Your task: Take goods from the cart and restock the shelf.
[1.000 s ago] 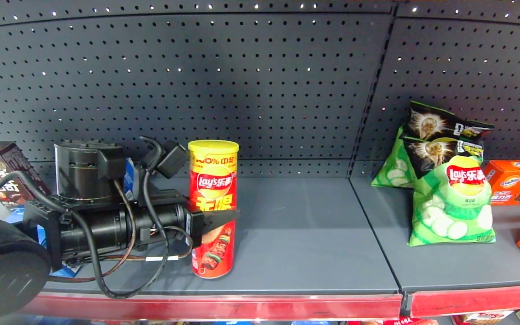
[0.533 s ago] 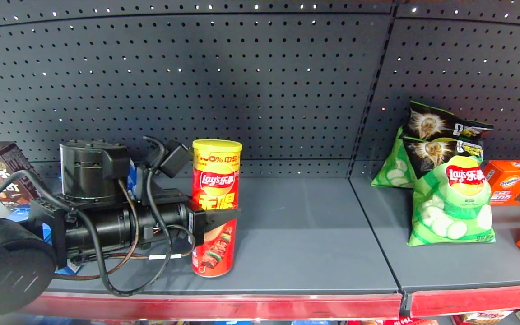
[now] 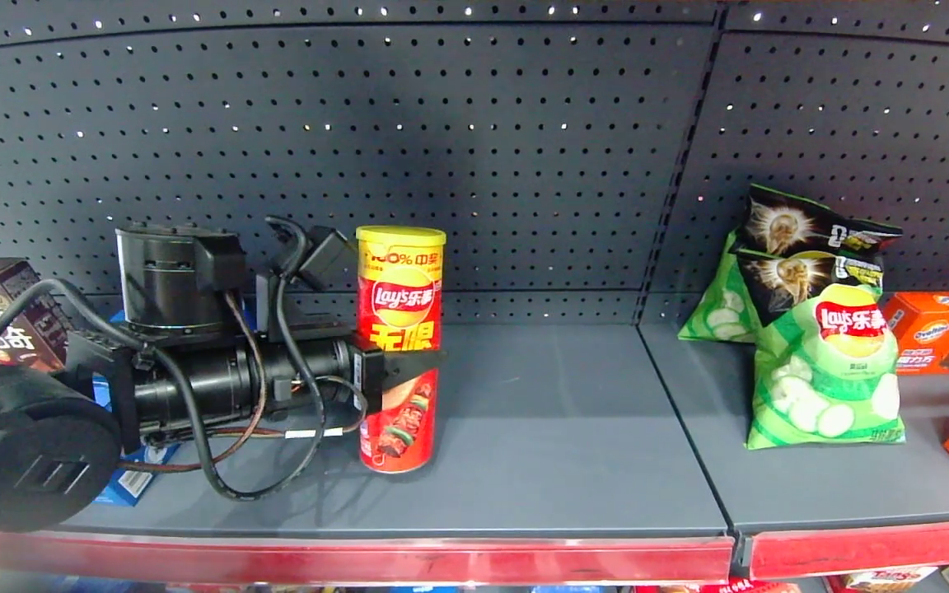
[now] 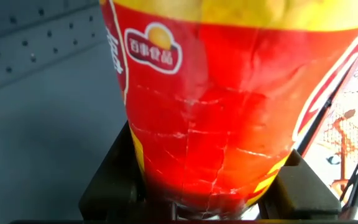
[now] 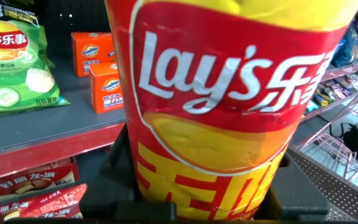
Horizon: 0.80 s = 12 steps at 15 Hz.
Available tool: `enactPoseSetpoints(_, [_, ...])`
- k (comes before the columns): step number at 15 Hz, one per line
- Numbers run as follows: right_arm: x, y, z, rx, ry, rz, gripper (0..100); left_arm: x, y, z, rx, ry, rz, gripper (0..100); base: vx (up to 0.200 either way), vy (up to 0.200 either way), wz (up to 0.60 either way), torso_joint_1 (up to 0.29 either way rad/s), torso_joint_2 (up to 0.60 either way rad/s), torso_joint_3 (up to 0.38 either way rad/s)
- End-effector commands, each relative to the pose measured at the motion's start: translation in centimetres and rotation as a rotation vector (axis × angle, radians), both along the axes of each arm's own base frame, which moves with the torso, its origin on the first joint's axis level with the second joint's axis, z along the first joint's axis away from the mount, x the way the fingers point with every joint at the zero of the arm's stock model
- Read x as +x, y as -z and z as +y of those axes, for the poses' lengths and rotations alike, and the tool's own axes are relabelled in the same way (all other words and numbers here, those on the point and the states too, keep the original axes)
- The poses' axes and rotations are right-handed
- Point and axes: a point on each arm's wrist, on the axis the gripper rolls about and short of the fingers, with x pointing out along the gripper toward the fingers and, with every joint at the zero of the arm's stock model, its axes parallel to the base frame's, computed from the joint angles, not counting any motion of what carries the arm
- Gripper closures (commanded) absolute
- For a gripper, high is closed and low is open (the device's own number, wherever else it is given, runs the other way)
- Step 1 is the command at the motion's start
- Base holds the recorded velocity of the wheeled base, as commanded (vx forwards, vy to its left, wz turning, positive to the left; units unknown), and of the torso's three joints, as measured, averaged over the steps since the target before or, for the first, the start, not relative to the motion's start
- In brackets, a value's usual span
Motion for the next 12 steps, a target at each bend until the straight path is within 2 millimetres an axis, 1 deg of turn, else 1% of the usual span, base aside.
enactPoseSetpoints(1, [0.0, 0.0, 0.0, 0.000, -0.001, -0.001, 100, -0.7, 1.5, 0.4, 0.024, -0.001, 0.049, 100, 0.000, 0.000, 0.00, 0.000, 0.00, 0.000])
enactPoseSetpoints(3, [-0.1, 0.0, 0.0, 0.000, -0.001, -0.004, 100, -1.4, 2.7, 0.8, 0.043, -0.001, 0.090, 100, 0.000, 0.000, 0.00, 0.000, 0.00, 0.000])
enactPoseSetpoints(8, [-0.1, 0.0, 0.0, 0.000, -0.002, -0.006, 100, -2.5, 2.8, 1.2, 0.045, -0.002, 0.096, 100, 0.000, 0.000, 0.00, 0.000, 0.00, 0.000])
enactPoseSetpoints(12, [0.0, -0.1, -0.1, 0.000, -0.007, -0.010, 100, -2.8, 2.9, 1.4, 0.047, -0.003, 0.098, 100, 0.000, 0.000, 0.00, 0.000, 0.00, 0.000])
